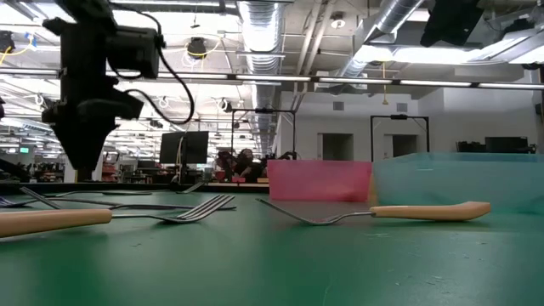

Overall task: Sort silverware by color (type)
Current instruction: Put the black fork into the blue bin

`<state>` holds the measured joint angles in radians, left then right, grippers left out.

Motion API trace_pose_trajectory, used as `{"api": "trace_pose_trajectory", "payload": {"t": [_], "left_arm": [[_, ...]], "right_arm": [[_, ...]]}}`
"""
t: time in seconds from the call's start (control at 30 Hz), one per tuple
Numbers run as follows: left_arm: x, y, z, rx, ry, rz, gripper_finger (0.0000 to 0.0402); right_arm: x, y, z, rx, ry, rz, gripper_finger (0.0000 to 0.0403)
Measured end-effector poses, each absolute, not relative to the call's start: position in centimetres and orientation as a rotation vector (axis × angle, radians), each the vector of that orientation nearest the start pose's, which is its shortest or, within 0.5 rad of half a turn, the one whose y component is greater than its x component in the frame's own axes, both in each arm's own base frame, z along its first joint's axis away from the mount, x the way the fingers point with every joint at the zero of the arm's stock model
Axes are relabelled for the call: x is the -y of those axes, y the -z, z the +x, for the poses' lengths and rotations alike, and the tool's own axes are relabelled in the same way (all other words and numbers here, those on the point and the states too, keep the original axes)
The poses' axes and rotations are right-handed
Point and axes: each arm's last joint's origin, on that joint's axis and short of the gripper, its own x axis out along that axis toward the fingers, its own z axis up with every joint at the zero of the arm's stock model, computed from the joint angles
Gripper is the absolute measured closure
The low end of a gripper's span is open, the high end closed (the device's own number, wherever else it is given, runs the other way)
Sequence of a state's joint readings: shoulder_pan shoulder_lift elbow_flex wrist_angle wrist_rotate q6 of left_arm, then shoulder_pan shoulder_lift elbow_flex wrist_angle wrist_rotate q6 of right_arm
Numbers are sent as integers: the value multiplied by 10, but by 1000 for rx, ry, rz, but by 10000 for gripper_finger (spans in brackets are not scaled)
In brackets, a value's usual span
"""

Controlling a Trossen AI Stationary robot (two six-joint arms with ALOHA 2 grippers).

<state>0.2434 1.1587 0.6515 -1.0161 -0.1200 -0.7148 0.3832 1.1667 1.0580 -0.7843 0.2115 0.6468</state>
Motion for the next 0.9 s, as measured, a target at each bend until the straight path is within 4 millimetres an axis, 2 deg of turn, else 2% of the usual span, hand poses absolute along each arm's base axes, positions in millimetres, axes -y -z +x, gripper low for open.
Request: {"api": "trace_pose_trajectory", "payload": {"t": [0.17,0.37,0.53,0.9], "left_arm": [[-51,-171,149,-1362,-870,-703,182],[-61,-166,144,-1366,-872,-693,182],[-70,-162,148,-1357,-834,-671,182],[-78,-134,161,-1545,-742,-661,186]], "right_arm": [[-79,-304,212,-863,120,344,294],[-79,-304,212,-863,120,344,294],[-79,-305,212,-863,120,344,294],[-79,-305,213,-859,122,353,294]]}}
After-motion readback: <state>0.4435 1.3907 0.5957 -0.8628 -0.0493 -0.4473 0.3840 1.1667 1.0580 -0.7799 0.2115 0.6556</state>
